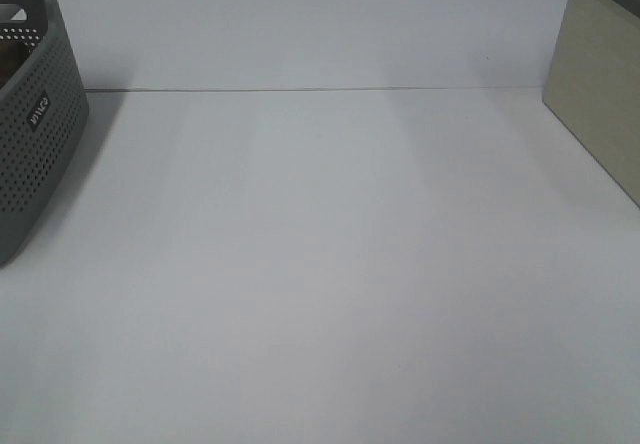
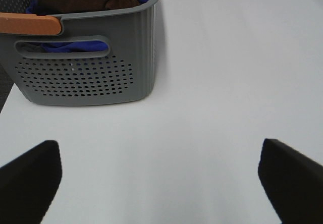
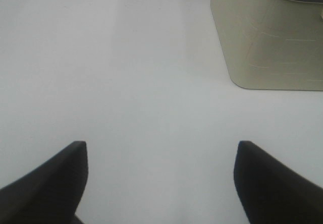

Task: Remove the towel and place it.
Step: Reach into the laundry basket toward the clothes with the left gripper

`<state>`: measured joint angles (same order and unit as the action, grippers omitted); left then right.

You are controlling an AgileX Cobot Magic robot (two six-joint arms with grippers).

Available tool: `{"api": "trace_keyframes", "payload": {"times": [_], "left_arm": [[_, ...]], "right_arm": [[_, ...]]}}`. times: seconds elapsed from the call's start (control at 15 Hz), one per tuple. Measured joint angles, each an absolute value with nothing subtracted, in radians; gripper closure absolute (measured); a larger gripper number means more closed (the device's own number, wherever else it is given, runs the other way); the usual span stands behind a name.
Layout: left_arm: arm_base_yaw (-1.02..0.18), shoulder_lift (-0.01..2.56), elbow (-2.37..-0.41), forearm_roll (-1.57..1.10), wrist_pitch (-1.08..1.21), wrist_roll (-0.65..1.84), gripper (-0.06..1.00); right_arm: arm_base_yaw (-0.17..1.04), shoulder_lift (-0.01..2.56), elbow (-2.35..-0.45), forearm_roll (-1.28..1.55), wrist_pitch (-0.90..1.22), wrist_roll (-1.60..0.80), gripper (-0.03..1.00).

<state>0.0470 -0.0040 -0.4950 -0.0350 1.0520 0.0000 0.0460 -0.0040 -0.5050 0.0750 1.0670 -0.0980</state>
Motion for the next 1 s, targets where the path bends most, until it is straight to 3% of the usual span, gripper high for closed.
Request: {"api": "trace_keyframes", "payload": {"times": [0.53,0.73,1.0], "left_arm": [[0.047,0.028,-0.516,-0.06,1.078,0.13,-0.05],[0.047,0.214,-0.665,-0.06,1.186,0.308,-0.05],[0.047,0.785,-1.083,0.07,1.216,0.627,-0.05]], "right_arm": [[0.046,-0.004,-0.505,0.075,1.067,-0.098,0.2],[0.046,-0.004,-0.505,0.075,1.067,-0.098,0.2],[0.046,-0.004,-0.505,0.075,1.067,-0.098,0.2]]}}
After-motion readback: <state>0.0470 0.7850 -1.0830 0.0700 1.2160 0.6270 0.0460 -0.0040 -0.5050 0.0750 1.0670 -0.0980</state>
